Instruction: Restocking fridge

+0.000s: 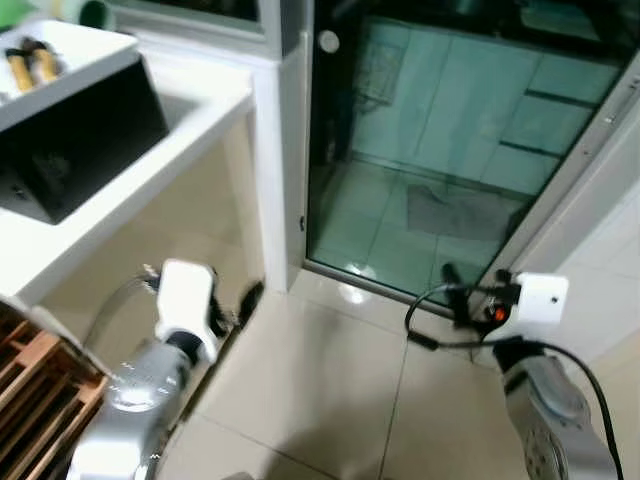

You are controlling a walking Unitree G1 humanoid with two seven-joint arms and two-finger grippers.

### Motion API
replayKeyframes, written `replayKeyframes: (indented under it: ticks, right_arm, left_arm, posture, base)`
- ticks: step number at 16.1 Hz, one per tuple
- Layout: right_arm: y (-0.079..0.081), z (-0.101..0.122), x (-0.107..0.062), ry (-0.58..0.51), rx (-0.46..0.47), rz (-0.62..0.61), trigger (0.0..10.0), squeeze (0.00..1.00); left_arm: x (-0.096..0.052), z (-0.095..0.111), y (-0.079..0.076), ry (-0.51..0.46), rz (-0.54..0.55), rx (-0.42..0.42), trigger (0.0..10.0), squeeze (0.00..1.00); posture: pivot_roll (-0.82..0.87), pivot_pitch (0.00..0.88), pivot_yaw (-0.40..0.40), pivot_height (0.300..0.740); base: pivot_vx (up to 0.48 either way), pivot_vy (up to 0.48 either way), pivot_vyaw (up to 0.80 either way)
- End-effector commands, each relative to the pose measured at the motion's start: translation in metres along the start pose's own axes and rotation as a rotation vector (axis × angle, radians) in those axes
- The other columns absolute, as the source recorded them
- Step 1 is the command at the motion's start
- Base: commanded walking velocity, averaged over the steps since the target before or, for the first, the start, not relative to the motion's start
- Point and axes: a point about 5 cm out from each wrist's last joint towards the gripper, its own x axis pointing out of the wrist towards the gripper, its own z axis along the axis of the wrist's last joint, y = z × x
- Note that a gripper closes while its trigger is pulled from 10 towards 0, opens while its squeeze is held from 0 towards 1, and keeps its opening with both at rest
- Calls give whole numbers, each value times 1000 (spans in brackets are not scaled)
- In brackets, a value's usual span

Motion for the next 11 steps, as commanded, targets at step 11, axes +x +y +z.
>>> replayKeyframes:
  ticks: [11]
  right_arm:
    - [0, -5, -2, 96, -47, 34, 10000, 667]
  left_arm:
    - [21, 7, -25, -4, -47, -64, 10000, 0]
  posture:
    - [-122, 0, -13, 740]
  base:
    - [0, 0, 0]
